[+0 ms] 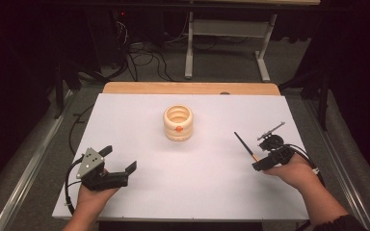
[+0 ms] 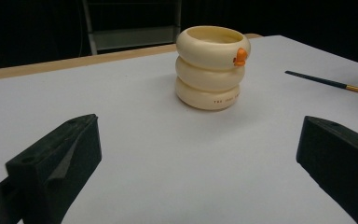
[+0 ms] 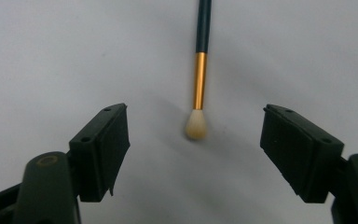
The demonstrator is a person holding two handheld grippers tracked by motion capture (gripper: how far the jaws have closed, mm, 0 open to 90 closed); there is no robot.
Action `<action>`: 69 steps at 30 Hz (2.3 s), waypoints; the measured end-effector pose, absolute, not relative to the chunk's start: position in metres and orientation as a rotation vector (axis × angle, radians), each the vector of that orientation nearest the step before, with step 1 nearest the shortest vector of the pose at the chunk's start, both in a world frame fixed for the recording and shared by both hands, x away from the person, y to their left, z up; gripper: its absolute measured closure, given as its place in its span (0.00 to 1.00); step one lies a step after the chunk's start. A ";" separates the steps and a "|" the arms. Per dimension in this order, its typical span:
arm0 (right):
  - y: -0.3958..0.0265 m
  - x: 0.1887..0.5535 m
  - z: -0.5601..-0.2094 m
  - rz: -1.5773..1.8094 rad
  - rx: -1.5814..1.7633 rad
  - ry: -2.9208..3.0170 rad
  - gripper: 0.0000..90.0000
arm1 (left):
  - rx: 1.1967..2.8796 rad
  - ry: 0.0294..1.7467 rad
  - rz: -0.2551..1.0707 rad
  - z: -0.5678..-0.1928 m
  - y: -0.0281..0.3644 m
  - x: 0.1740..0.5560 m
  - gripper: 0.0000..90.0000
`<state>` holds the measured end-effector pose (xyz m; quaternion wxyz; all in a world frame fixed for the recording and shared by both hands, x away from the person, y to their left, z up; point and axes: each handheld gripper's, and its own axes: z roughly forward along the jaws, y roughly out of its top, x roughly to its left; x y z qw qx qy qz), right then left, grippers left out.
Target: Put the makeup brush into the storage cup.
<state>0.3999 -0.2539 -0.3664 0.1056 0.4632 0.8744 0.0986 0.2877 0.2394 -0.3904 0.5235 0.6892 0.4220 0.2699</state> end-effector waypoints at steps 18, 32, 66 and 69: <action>-0.238 0.437 -0.378 0.210 1.256 2.664 0.75 | 1.656 1.013 0.637 -0.392 0.239 0.288 0.01; -0.232 0.453 -0.388 0.159 1.268 2.704 0.91 | 1.647 1.019 0.638 -0.392 0.241 0.288 0.01; -0.236 0.451 -0.387 0.204 1.334 2.679 0.96 | 1.664 1.007 0.621 -0.395 0.236 0.290 0.01; -0.238 0.450 -0.379 0.244 1.345 2.657 0.95 | 1.664 1.004 0.627 -0.394 0.235 0.289 0.01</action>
